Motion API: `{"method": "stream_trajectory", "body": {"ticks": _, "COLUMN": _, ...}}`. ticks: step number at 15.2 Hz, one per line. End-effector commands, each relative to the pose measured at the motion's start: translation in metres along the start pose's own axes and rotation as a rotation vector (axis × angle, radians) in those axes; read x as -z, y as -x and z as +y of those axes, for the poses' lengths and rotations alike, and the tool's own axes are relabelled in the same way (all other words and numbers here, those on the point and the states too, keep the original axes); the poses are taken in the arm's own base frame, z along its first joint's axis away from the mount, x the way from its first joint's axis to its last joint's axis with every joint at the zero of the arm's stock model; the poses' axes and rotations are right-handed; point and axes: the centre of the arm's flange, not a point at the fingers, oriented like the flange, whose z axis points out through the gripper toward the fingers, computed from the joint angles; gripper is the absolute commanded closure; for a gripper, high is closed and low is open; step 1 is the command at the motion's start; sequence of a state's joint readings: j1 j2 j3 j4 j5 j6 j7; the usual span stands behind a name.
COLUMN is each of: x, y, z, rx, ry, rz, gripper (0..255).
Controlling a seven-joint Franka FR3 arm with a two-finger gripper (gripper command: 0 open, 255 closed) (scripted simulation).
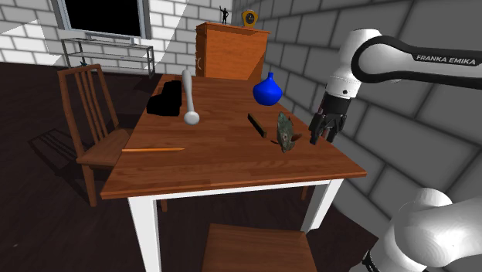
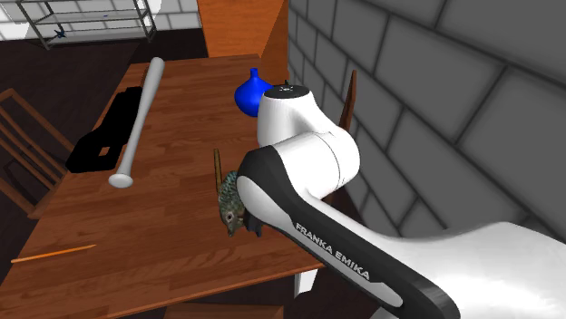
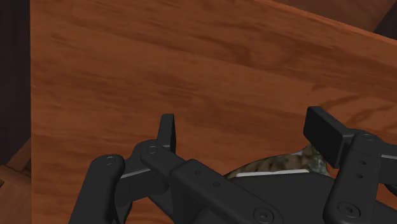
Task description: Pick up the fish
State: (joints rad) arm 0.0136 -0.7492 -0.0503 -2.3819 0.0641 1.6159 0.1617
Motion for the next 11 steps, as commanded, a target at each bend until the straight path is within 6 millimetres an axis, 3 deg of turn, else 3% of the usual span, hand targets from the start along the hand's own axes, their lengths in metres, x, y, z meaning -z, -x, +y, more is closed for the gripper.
{"method": "stream_trajectory", "body": {"ticks": 1, "x": 0.0, "y": 0.0, "z": 0.0, "rx": 0.0, "ry": 0.0, "rz": 0.0, "gripper": 0}}
{"method": "stream_trajectory", "body": {"ticks": 8, "x": 0.022, "y": -0.029, "z": -0.006, "rx": 0.013, "ry": -0.267, "rz": 0.228, "gripper": 0}}
{"method": "stream_trajectory", "body": {"ticks": 11, "x": 0.006, "y": -0.03, "z": -0.004, "rx": 0.013, "ry": -0.267, "rz": 0.228, "gripper": 0}}
